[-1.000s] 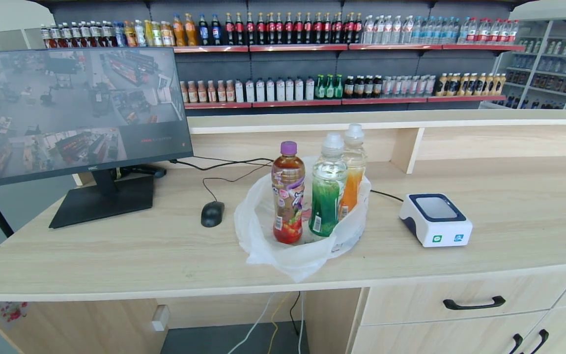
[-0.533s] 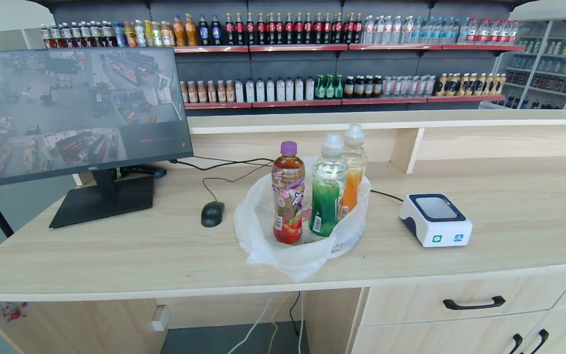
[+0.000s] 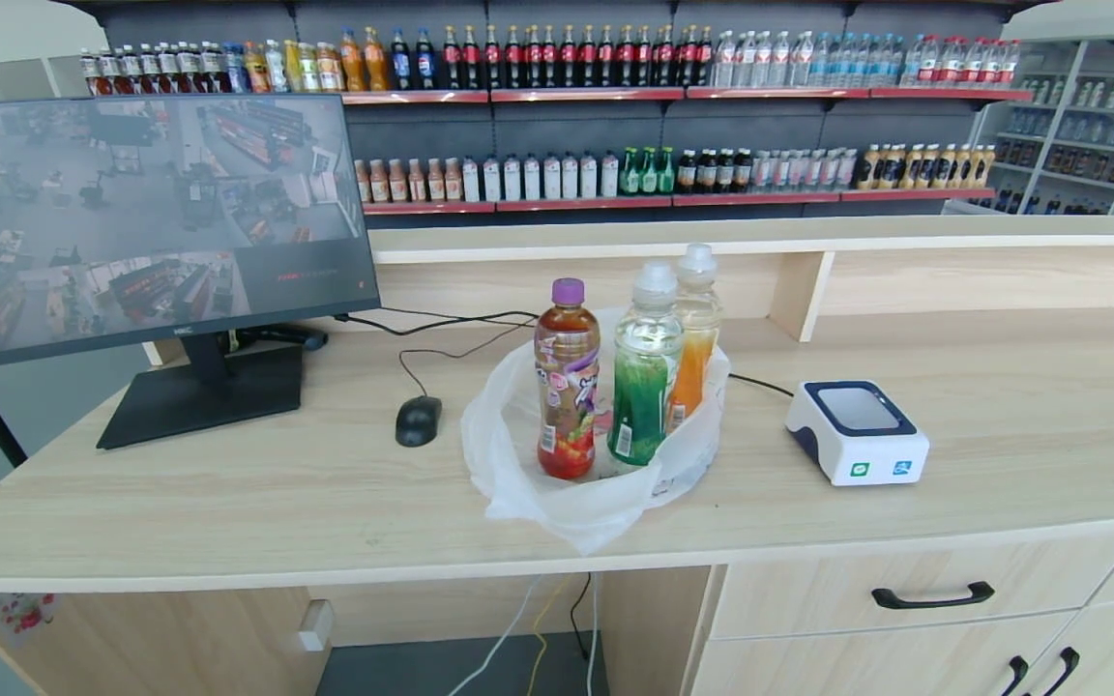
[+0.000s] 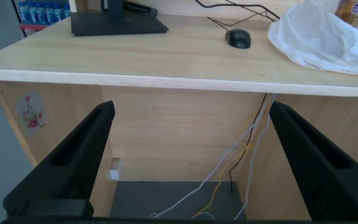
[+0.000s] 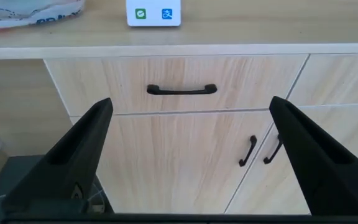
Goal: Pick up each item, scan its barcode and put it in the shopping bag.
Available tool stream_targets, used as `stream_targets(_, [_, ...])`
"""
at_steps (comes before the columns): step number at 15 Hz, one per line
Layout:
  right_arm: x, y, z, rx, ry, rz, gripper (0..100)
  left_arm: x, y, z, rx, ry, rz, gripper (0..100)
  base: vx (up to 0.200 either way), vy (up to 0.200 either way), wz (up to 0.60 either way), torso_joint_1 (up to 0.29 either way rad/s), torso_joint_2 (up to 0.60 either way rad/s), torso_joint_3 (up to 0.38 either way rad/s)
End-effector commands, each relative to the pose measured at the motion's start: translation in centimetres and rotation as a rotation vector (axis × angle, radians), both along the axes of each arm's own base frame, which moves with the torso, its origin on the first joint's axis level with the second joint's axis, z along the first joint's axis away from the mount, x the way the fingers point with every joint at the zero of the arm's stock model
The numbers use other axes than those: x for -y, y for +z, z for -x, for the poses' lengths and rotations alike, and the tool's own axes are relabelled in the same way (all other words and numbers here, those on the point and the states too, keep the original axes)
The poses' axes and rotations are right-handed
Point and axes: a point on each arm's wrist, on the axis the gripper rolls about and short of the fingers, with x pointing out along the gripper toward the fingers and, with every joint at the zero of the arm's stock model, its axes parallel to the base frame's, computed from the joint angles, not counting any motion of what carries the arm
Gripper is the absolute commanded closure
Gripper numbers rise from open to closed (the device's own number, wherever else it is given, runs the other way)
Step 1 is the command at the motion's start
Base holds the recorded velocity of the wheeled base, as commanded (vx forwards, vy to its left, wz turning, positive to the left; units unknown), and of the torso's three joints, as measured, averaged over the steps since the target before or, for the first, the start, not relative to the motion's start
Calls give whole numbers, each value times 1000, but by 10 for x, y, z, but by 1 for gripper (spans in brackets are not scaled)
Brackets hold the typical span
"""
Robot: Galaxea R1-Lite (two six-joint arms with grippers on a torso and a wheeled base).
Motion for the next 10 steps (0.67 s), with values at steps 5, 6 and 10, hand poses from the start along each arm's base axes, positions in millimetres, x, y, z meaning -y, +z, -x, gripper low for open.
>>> stream_targets(5, [-2,-2,8,95,33,29,0,0,0,0,1,2,0,0,0,0,0,0,0,0])
stream_targets(6, [-2,-2,8,96,35,27,0,0,0,0,1,0,1,0,0,0,0,0,0,0])
stream_targets(10, [-2,-8,6,92,37,-123,0,0,0,0,1,0,3,0,0,0,0,0,0,0])
